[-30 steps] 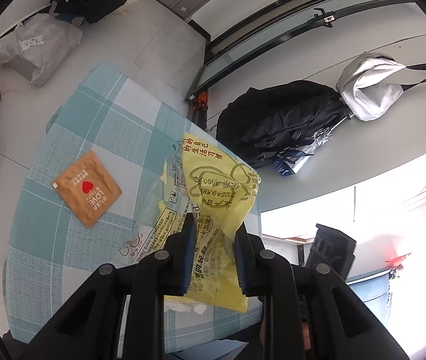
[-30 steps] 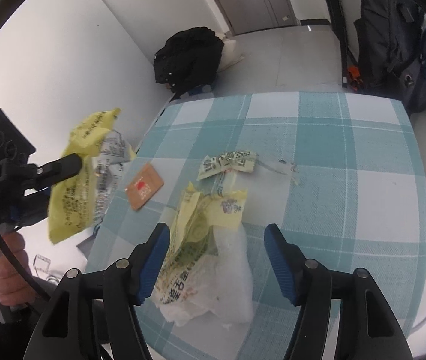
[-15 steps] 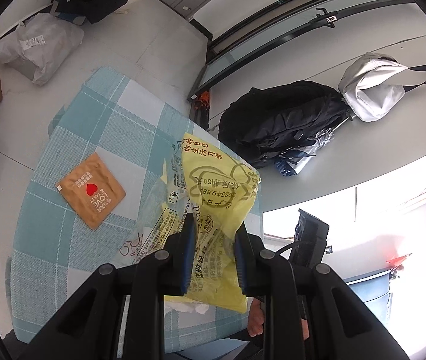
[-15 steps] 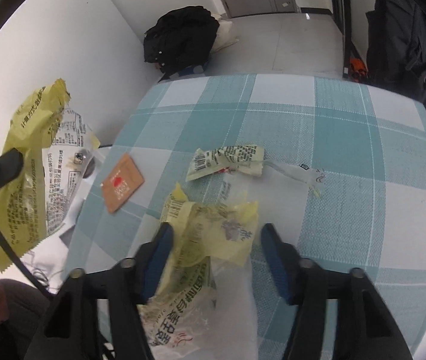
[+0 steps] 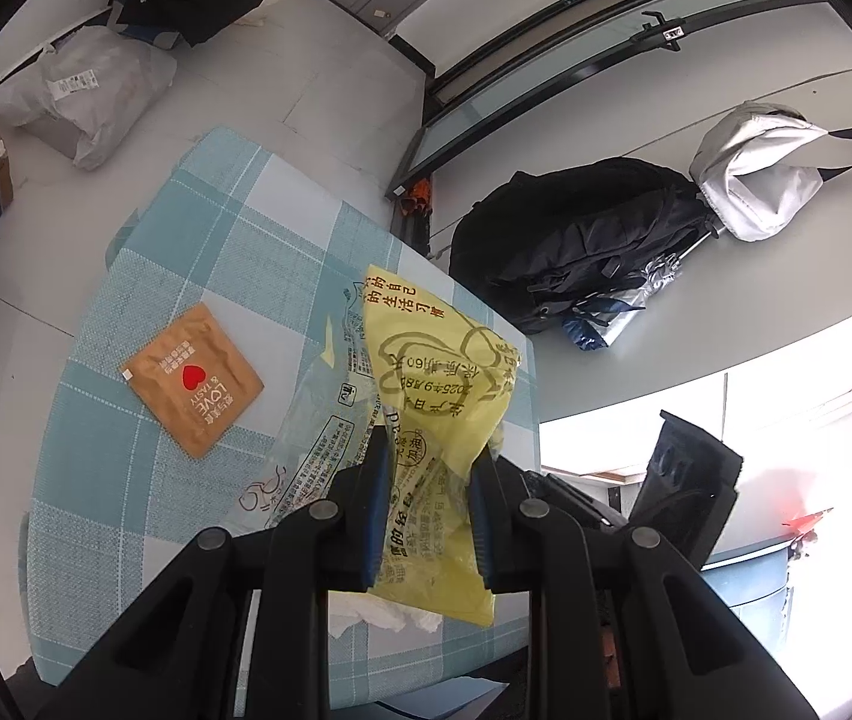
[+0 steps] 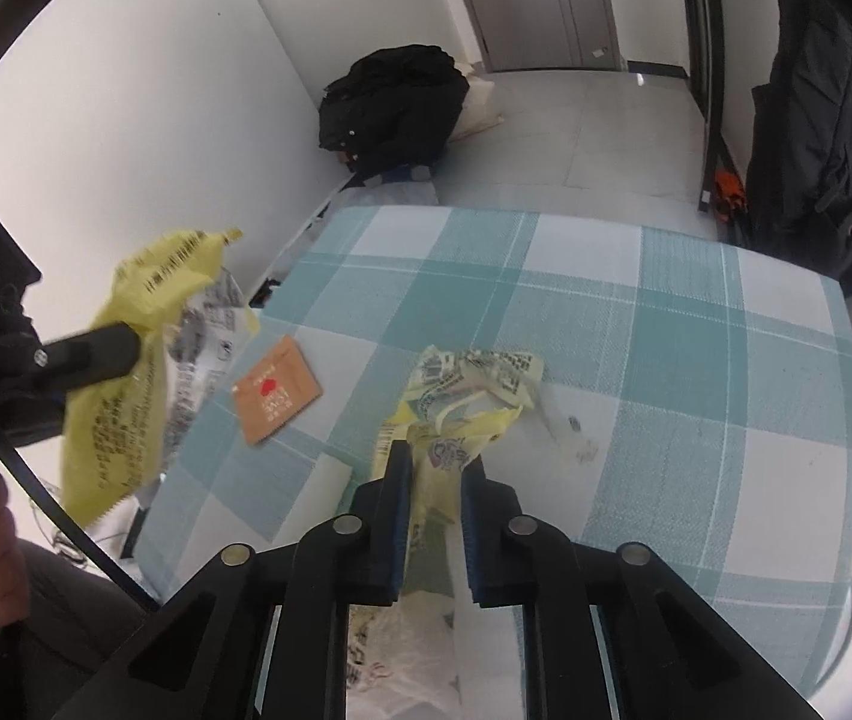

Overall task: Collect trash
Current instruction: 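Close the right gripper on the yellow wrapper while the left gripper holds the bag, then carry the yellow bag and yellow wrapper in both grippers over the white bin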

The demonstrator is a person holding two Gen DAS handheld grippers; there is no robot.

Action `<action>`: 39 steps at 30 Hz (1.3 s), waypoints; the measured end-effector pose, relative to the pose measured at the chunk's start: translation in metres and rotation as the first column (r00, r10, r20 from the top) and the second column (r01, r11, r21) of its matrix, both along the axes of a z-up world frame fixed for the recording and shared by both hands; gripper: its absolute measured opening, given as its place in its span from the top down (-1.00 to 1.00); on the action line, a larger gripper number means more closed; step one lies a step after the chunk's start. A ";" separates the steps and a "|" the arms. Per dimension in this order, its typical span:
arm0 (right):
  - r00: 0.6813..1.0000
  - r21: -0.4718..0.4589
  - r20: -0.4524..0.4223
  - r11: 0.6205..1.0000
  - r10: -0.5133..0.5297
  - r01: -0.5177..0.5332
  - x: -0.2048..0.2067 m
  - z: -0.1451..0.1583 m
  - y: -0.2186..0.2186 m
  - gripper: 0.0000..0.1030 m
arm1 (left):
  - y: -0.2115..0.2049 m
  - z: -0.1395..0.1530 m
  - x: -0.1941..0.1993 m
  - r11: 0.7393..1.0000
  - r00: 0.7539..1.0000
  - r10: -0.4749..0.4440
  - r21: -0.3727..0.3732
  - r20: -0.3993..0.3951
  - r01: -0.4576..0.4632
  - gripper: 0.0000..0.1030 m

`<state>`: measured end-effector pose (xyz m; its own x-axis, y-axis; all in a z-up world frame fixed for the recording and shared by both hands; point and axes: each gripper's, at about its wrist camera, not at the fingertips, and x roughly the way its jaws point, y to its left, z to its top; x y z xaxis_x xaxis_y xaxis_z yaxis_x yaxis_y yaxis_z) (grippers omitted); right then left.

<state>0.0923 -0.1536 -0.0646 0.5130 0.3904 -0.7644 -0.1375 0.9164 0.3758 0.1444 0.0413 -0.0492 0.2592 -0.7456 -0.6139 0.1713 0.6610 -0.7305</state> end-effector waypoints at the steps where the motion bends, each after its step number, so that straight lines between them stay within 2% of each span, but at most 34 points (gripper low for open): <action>1: 1.000 0.006 0.002 1.000 -0.005 0.005 0.000 0.002 -0.001 0.78 | 0.000 0.000 0.000 1.000 1.000 -0.002 0.002 -0.001 0.002 0.64; 4: 1.000 0.066 -0.004 0.998 -0.022 0.022 0.001 0.006 -0.008 0.80 | 0.000 0.000 0.000 1.000 1.000 0.001 0.006 -0.002 -0.001 0.64; 9: 0.998 0.224 -0.034 0.972 -0.062 0.068 0.006 0.008 -0.025 0.83 | -0.002 0.000 0.000 1.000 1.000 -0.012 0.003 -0.005 0.012 0.64; 14: 0.993 0.292 -0.046 0.949 -0.109 0.118 0.004 0.012 -0.040 0.89 | -0.004 0.000 0.001 1.000 1.000 -0.012 0.012 -0.002 0.012 0.64; 24: 0.988 0.397 -0.033 0.905 -0.152 0.152 -0.013 0.030 -0.067 0.92 | -0.018 0.004 -0.001 0.999 0.999 -0.039 0.028 0.020 0.038 0.64; 32: 0.980 0.380 0.054 0.911 -0.193 0.158 -0.043 0.067 -0.102 0.92 | -0.051 0.020 -0.015 0.991 0.989 -0.125 0.062 0.079 0.120 0.64; 37: 0.962 0.332 0.124 0.924 -0.244 0.192 -0.073 0.099 -0.136 0.92 | -0.076 0.043 -0.027 0.989 0.982 -0.139 0.071 0.126 0.130 0.64; 39: 0.953 0.318 0.152 0.926 -0.262 0.204 -0.085 0.112 -0.149 0.92 | -0.091 0.060 -0.036 0.986 0.972 -0.149 0.101 0.182 0.133 0.64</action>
